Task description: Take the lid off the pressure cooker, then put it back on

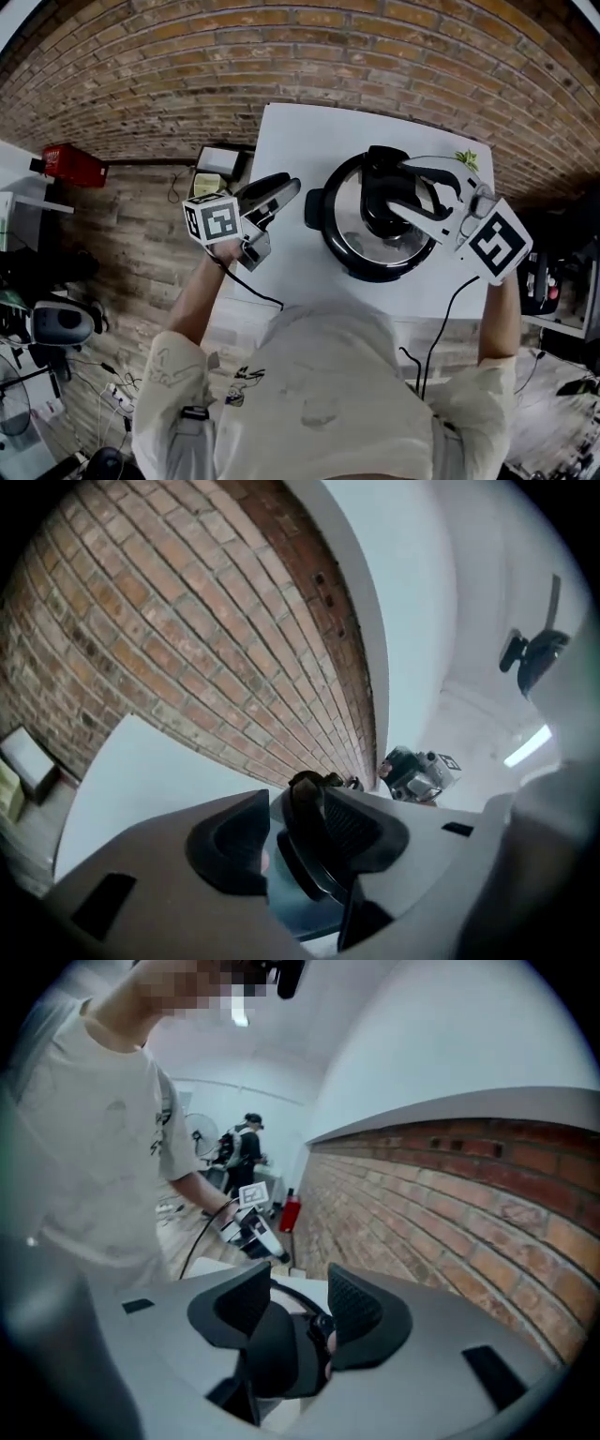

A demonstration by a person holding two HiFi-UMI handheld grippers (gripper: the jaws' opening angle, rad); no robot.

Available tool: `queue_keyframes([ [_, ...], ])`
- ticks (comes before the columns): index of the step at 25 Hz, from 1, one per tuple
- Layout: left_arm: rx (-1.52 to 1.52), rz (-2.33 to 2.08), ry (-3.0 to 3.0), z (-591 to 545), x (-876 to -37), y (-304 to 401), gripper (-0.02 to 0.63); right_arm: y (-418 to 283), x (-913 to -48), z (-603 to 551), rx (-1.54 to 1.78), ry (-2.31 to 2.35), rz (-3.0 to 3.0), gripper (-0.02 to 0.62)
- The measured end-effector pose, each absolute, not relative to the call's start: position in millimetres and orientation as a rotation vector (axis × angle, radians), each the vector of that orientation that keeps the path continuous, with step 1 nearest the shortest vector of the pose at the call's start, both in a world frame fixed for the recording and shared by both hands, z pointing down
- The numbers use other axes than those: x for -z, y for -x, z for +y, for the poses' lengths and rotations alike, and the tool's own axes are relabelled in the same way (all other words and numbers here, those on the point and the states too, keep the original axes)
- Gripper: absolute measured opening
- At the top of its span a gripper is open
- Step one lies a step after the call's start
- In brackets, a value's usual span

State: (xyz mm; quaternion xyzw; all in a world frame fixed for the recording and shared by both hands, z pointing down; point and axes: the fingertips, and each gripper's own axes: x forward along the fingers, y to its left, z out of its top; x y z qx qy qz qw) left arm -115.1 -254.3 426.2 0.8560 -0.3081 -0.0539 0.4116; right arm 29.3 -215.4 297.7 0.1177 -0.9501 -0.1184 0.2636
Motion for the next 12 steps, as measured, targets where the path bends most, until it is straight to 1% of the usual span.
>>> queue_keyframes([
  [5,0.216,-0.604,-1.97,-245,-446,106,0.198,-28,-339,-201,0.264,-0.006,-2.263,0.23],
  [8,0.321,-0.515,-1.819,-242,-453,101,0.198,-34,-361,-198,0.221,0.09,-2.13,0.256],
  [12,0.334,-0.404,-1.772,-232,-459,88,0.201,-42,-381,-199,0.176,0.143,-2.005,0.3],
])
